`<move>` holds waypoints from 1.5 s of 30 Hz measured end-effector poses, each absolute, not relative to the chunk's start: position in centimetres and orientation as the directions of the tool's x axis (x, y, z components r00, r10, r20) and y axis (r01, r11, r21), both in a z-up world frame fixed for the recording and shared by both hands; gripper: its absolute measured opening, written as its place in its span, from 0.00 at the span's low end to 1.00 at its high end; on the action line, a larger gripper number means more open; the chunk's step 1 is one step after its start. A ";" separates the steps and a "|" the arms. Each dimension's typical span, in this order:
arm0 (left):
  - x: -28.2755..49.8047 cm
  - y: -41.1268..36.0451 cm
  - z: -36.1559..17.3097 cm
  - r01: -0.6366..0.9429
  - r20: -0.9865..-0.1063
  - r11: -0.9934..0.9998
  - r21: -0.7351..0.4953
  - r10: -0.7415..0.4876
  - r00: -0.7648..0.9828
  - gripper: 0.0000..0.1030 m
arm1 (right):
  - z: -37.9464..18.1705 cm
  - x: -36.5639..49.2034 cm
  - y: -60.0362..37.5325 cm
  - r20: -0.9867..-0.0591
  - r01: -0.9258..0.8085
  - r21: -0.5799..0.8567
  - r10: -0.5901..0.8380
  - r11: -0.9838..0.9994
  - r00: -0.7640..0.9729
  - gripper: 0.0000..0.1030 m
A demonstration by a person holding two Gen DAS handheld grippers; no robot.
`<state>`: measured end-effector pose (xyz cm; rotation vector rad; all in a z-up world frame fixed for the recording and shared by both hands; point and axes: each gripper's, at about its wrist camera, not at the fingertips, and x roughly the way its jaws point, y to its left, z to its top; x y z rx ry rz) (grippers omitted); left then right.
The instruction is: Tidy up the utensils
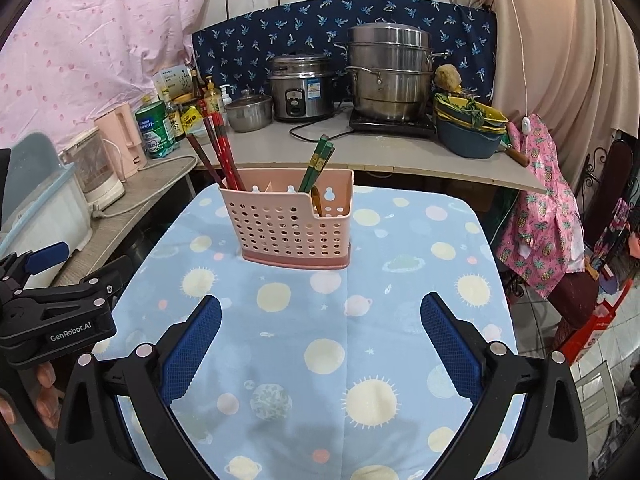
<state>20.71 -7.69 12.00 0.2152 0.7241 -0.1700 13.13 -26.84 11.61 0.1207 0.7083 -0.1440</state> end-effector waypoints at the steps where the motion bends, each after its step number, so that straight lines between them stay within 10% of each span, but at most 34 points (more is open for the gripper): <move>1: 20.7 -7.7 12.0 0.226 -0.670 0.964 0.138 -0.078 0.738 0.93 | 11.5 13.1 -26.7 -0.657 0.173 0.057 -0.094 0.983 0.748 0.93; 45: 22.9 -8.1 8.7 0.190 -0.677 0.976 0.106 -0.069 0.733 0.93 | 7.6 16.0 -26.5 -0.688 0.205 0.076 -0.098 0.976 0.719 0.93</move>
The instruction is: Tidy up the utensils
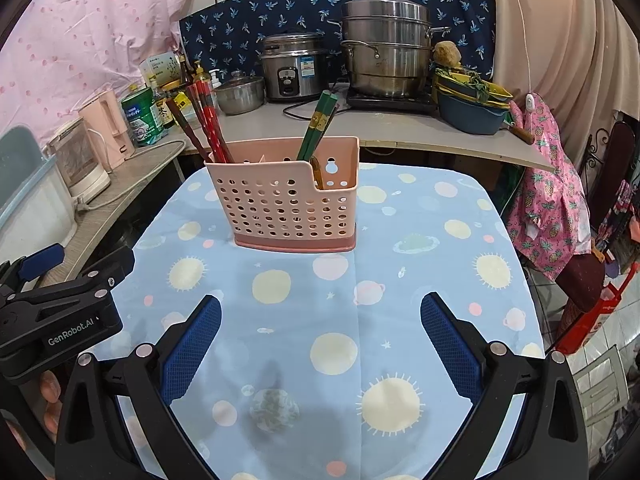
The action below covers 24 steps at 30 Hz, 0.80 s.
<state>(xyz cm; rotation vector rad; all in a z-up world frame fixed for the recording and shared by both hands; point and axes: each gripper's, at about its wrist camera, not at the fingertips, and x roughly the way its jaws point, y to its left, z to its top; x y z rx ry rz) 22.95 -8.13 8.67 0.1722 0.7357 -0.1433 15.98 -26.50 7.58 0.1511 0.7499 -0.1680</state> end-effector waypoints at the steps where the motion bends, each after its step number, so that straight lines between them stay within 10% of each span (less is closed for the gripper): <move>1: 23.1 -8.2 8.6 0.190 -0.680 0.976 0.106 -0.069 0.730 0.93 | 7.6 16.0 -26.5 -0.688 0.206 0.078 -0.097 0.975 0.719 0.93; 24: 24.4 -9.2 7.6 0.181 -0.704 0.977 0.108 -0.053 0.708 0.93 | 6.7 17.2 -27.1 -0.695 0.209 0.090 -0.089 0.974 0.713 0.93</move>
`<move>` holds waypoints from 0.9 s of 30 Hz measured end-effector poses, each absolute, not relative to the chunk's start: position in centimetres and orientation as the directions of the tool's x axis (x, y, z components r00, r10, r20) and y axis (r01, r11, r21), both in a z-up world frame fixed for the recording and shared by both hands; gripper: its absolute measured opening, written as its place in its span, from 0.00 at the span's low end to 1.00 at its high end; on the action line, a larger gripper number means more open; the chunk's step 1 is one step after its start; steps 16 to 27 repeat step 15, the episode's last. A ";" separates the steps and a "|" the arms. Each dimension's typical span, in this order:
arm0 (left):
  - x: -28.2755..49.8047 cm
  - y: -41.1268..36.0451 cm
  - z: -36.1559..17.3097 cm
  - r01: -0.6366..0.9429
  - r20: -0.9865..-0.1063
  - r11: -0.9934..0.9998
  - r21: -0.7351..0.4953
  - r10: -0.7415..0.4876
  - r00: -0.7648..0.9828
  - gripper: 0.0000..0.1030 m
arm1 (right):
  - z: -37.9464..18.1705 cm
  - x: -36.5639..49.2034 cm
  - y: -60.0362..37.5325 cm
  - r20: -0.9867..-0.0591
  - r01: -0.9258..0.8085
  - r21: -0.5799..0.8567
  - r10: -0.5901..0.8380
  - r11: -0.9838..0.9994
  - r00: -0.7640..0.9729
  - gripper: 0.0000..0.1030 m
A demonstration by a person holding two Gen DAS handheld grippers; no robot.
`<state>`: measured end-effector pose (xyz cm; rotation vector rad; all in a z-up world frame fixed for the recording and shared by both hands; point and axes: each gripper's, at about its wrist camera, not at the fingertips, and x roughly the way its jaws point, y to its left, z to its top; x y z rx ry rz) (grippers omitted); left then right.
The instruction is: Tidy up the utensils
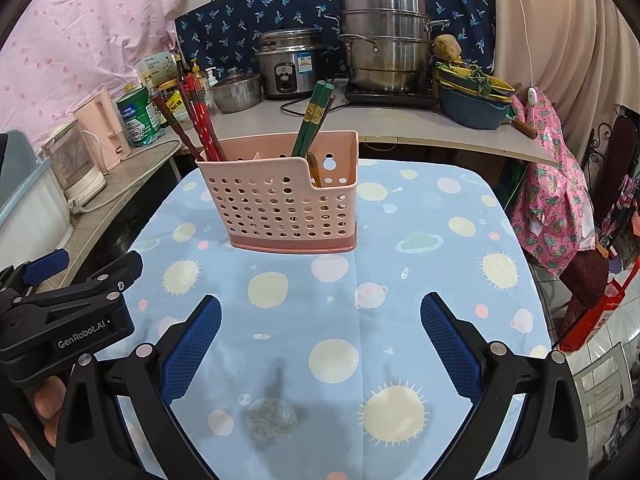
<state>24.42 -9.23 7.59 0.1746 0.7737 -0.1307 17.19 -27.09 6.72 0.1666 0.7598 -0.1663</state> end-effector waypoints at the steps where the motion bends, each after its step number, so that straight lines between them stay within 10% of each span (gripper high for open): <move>1: 24.4 -9.2 7.6 0.181 -0.704 0.977 0.108 -0.053 0.708 0.93 | 6.7 17.2 -27.1 -0.695 0.210 0.091 -0.089 0.974 0.713 0.93; 27: 24.8 -9.7 7.5 0.202 -0.706 0.974 0.106 -0.069 0.705 0.93 | 6.5 17.4 -27.1 -0.698 0.212 0.093 -0.088 0.973 0.711 0.93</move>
